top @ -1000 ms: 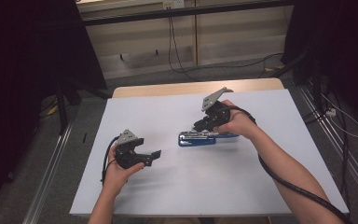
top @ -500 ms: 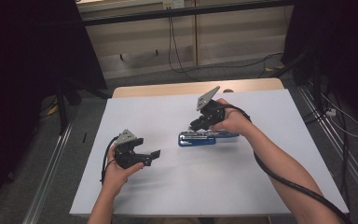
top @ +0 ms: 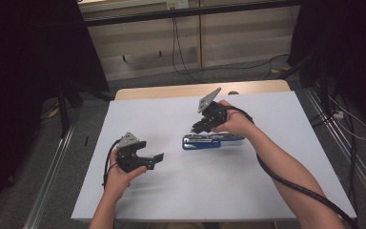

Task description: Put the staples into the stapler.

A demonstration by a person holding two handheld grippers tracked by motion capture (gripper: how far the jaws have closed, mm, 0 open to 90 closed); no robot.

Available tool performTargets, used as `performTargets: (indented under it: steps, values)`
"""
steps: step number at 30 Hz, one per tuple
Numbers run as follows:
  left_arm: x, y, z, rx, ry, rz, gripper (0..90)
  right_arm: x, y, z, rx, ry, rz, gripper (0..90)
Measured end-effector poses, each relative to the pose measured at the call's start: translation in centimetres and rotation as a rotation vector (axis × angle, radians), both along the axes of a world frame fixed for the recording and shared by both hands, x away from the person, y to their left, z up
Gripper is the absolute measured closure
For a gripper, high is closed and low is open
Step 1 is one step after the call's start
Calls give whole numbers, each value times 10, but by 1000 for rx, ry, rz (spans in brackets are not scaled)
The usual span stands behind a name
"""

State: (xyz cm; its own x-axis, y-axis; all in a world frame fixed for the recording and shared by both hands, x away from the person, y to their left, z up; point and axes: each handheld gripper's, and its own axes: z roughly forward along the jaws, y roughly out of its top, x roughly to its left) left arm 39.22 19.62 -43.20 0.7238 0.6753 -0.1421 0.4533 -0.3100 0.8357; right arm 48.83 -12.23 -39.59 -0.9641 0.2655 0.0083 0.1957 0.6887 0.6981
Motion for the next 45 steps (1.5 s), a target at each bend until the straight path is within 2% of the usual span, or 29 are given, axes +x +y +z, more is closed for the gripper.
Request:
performTargets:
  steps: [31, 45]
  values:
    - [-1, -1, 0, 7, 2, -2, 72, 4, 2, -2, -7, -5, -4, 791]
    - [0, 0, -1, 9, 0, -3, 72, 4, 8, -10, -15, 4, 35, 791]
